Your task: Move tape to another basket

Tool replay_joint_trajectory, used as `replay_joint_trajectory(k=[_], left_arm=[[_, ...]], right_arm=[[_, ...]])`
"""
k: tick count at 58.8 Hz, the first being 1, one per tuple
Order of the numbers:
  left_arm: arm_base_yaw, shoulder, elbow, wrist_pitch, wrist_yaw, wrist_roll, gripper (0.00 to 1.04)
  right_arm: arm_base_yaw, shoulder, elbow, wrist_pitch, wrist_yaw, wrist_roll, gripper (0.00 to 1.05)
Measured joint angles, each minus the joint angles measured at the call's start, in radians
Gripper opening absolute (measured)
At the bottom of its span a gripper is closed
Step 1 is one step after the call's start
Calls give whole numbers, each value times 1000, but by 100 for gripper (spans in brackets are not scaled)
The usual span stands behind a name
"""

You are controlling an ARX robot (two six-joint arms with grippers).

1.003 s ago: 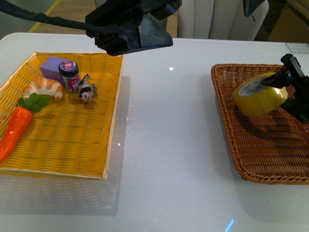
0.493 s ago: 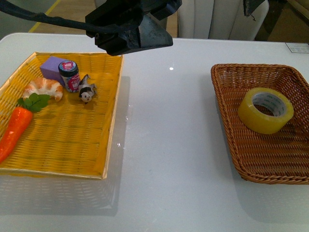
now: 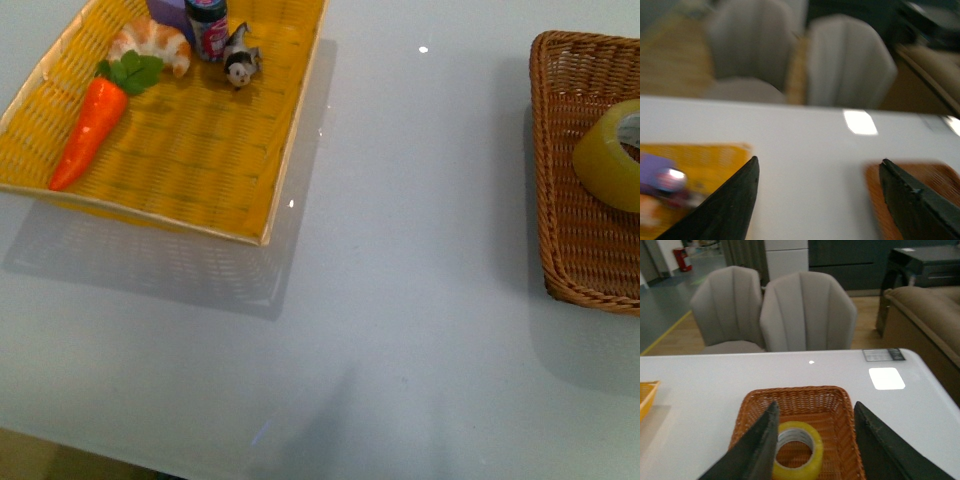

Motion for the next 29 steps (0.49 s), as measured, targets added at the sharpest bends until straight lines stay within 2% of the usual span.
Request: replay_joint_trajectory(k=[4, 8, 11, 13, 17, 22, 25, 29], left_arm=[[43, -96, -137, 121, 0, 69, 51], [74, -162, -226, 147, 46, 104, 40], [112, -213, -301, 149, 82, 127, 30], [154, -261, -365, 149, 111, 138, 19], [203, -336, -435, 147, 166, 145, 3], [245, -411, -489, 134, 215, 150, 2], [271, -453, -518, 119, 238, 151, 2], [307, -510, -555, 96, 268, 153, 2]], right_arm=[[16, -44, -33, -15, 23, -7, 31], [43, -95, -61, -33, 27, -15, 19], [59, -137, -79, -52, 38, -22, 8], [69, -170, -95, -71, 55, -29, 2], [85, -229, -123, -108, 76, -27, 2], [102, -289, -144, -147, 92, -28, 2], [149, -301, -170, -116, 161, -28, 2], [180, -325, -193, -130, 166, -29, 2]])
